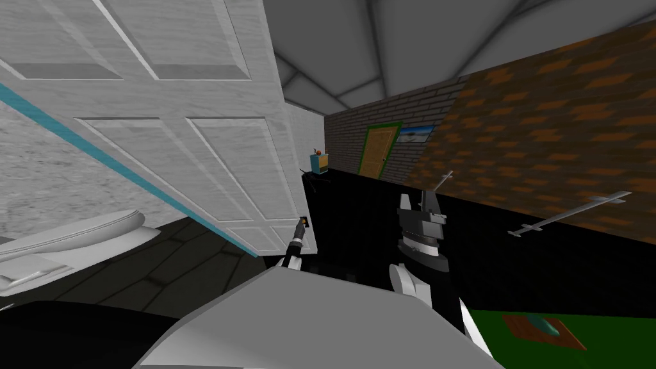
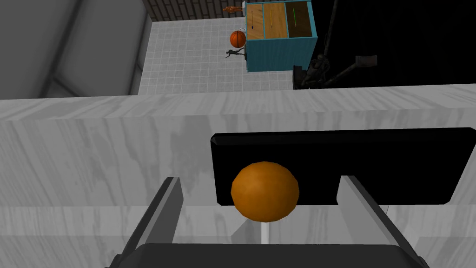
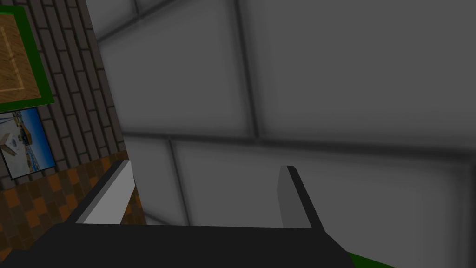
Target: Push the door open
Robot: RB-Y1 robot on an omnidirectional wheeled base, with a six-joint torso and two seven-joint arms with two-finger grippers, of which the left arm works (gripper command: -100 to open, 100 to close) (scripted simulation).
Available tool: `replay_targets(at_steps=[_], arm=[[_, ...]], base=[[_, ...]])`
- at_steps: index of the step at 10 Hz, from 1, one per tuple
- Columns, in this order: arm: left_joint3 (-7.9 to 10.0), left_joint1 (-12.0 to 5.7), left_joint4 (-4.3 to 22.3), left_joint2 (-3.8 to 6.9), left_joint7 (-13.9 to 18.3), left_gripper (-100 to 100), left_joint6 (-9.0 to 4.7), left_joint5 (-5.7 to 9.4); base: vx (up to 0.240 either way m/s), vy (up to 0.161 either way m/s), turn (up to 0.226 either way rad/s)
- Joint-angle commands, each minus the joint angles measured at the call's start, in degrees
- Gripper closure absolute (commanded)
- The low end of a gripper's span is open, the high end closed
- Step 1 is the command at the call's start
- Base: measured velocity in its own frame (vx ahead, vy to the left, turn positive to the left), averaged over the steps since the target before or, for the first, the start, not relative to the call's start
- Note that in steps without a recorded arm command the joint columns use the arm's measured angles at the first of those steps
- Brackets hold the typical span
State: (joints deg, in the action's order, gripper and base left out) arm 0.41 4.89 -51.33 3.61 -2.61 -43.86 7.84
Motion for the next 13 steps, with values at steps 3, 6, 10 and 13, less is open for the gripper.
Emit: replay_targets(at_steps=[3,6,10,13], arm=[[0.00,0.00,0.00,0.00,0.00,100,0.00,0.00],[0.00,0.00,0.00,0.00,0.00,100,0.00,0.00],[1.77,-0.22,0.34,0.40,-0.55,100,0.45,0.90],[3.95,-0.63,0.55,0.54,-1.16,100,0.79,2.00]], base=[[0.015,0.001,-0.002],[-0.019,-0.002,0.000],[0.123,-0.030,0.042],[0.208,-0.055,0.059]])
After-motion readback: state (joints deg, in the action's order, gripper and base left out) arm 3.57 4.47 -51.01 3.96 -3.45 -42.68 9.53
